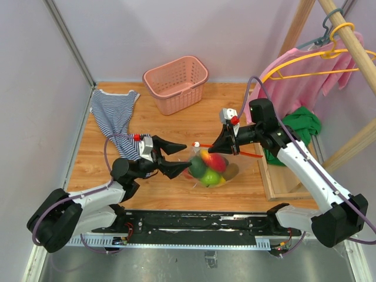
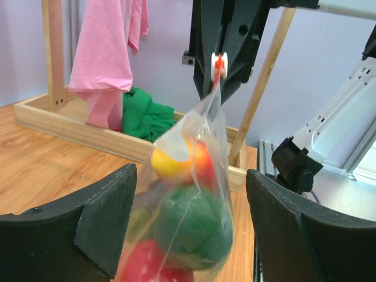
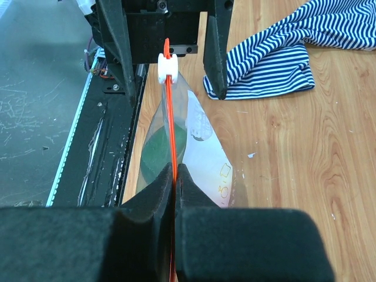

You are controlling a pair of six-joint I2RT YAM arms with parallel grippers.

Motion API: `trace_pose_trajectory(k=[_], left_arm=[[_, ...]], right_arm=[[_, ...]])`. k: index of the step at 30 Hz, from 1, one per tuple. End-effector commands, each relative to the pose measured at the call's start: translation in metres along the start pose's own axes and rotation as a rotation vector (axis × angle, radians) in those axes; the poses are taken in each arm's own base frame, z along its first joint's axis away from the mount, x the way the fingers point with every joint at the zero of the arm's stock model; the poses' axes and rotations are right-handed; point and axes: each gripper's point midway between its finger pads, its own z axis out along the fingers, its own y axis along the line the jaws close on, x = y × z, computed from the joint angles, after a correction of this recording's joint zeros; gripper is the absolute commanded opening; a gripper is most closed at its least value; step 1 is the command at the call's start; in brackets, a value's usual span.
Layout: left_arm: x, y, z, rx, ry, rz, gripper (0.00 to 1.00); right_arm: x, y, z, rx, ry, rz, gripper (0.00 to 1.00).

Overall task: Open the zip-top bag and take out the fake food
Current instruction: Unzip the zipper food storage bag at the center of the board.

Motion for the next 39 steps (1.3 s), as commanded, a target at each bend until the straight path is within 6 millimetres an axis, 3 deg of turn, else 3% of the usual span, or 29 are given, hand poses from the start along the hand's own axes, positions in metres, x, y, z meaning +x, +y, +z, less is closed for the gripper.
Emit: trace_pose_trajectory(k=[1, 10, 19, 21, 22, 28, 32, 39], left_arm=[[-0.031, -0.007, 0.018, 0.068, -0.085, 0.023, 0.77], [-0.040, -0.018, 0.034, 0.165, -0.140, -0.058, 0.61], [-0.029, -0.016, 0.044, 0.186, -0.123, -0.068, 0.24], [-0.029, -0.015, 0.046, 0.191, -0.121, -0.064, 0.03], [-0.028, -0.014, 0.046, 0.187, -0.116, -0.070, 0.01], [-0.020, -0.011, 0.045, 0.169, -0.093, -0.091, 0.00], [-0.018, -0.010, 0.045, 0.165, -0.086, -0.097, 0.00], [-0.015, -0.008, 0.047, 0.161, -0.071, -0.121, 0.00]], right_arm=[[-0.003, 0.000, -0.001, -0.021, -0.028, -0.010, 0.01], [0.002, -0.002, 0.000, -0.017, -0.021, -0.007, 0.01], [0.004, -0.002, 0.001, -0.026, -0.023, -0.003, 0.01], [0.005, -0.002, 0.001, -0.029, -0.023, -0.002, 0.01], [0.005, -0.002, 0.001, -0.030, -0.023, -0.002, 0.01], [-0.002, 0.002, 0.002, -0.053, -0.047, 0.015, 0.32], [-0.019, -0.003, 0.003, -0.044, -0.091, 0.031, 0.51], [-0.039, -0.004, 0.016, -0.069, -0.095, 0.043, 0.55]])
